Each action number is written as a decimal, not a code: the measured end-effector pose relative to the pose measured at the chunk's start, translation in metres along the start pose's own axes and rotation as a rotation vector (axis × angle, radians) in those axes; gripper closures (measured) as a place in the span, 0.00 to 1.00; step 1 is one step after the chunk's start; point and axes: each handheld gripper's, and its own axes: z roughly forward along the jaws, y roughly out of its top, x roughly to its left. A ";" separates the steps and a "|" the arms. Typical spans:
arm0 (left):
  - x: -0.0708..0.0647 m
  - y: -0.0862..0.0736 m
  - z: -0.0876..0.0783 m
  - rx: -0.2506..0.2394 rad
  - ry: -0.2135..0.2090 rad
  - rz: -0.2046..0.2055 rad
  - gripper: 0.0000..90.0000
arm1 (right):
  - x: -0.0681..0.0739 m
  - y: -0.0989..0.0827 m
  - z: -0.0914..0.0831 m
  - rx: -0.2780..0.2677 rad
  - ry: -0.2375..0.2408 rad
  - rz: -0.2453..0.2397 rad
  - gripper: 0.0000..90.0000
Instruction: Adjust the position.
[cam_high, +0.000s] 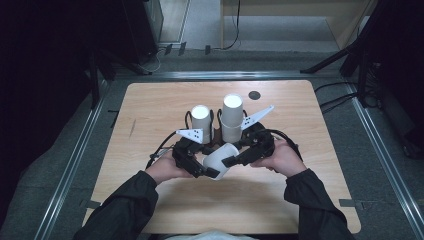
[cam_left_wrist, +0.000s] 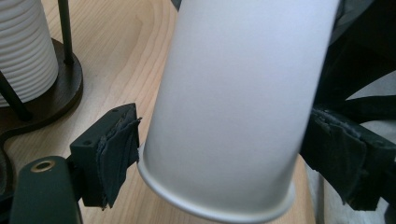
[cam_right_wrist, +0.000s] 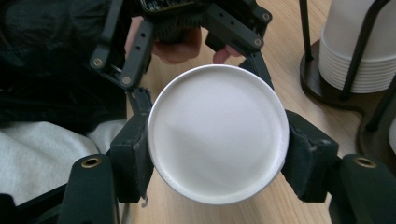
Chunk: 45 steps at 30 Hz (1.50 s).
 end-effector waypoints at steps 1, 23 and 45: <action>0.000 0.000 0.000 0.001 0.001 0.002 0.16 | 0.000 0.000 0.000 -0.002 0.000 -0.001 0.38; -0.004 0.001 -0.010 0.012 0.005 0.036 0.31 | -0.003 -0.002 0.002 -0.014 -0.003 -0.007 0.29; 0.006 0.014 -0.017 0.241 0.025 0.080 0.31 | 0.009 -0.037 0.008 0.034 -0.127 -0.108 0.28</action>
